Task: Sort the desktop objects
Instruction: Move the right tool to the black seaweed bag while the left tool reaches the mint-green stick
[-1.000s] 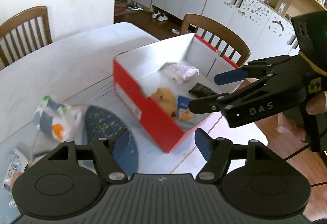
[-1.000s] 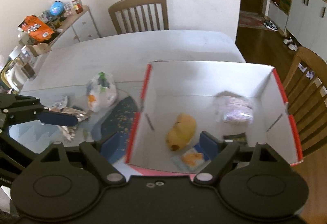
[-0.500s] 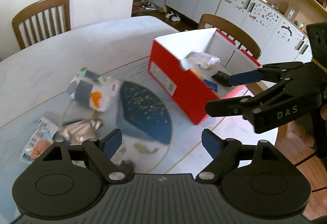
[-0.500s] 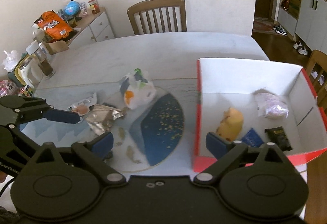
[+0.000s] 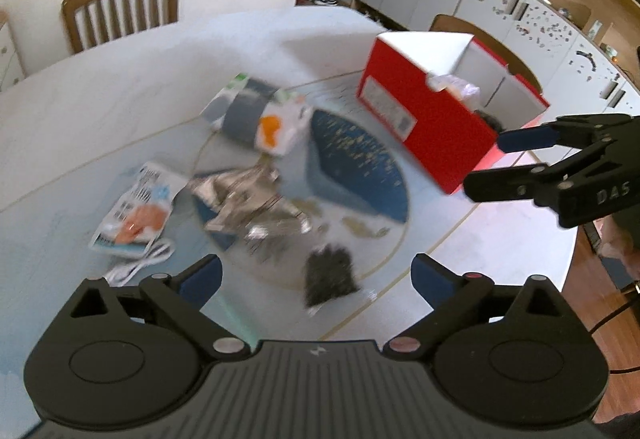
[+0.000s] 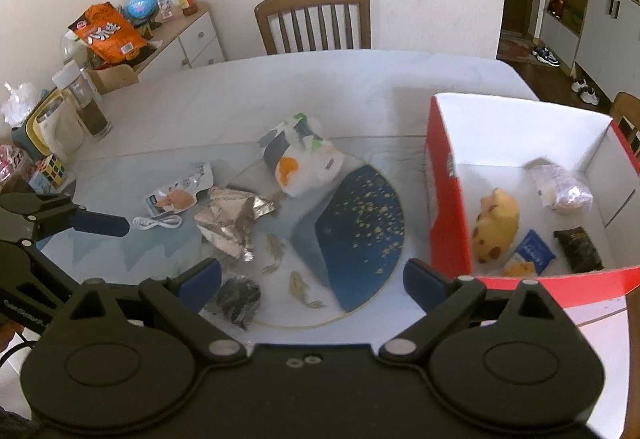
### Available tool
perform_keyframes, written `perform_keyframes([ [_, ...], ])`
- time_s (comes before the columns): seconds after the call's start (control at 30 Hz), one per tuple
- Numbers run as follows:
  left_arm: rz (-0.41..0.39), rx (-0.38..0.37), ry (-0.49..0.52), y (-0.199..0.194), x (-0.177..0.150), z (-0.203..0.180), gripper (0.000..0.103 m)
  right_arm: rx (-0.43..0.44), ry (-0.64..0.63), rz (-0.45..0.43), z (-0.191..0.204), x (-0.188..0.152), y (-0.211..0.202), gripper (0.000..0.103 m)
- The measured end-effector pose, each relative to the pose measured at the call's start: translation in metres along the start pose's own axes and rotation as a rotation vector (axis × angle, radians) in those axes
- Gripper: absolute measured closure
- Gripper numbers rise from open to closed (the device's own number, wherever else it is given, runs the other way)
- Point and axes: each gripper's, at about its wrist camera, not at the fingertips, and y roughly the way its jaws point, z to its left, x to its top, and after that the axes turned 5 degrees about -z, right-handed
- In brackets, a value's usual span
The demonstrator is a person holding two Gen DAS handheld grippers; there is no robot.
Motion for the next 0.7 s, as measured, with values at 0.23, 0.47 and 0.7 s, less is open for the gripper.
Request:
perform_keyframes([
  [0.23,0.032,0.033,-0.007,0.007,-0.025,0.021,0.002,0.003,0.004,0.023,0.02,-0.006,0.018,0.005],
  [0.47,0.055,0.048,-0.001,0.02,-0.045,0.029,0.002,0.012,-0.005,0.056,0.038,-0.013,0.041,0.005],
  [0.7,0.066,0.076,-0.015,0.033,-0.06,0.032,0.002,0.016,-0.001,0.092,0.048,-0.022,0.065,0.005],
])
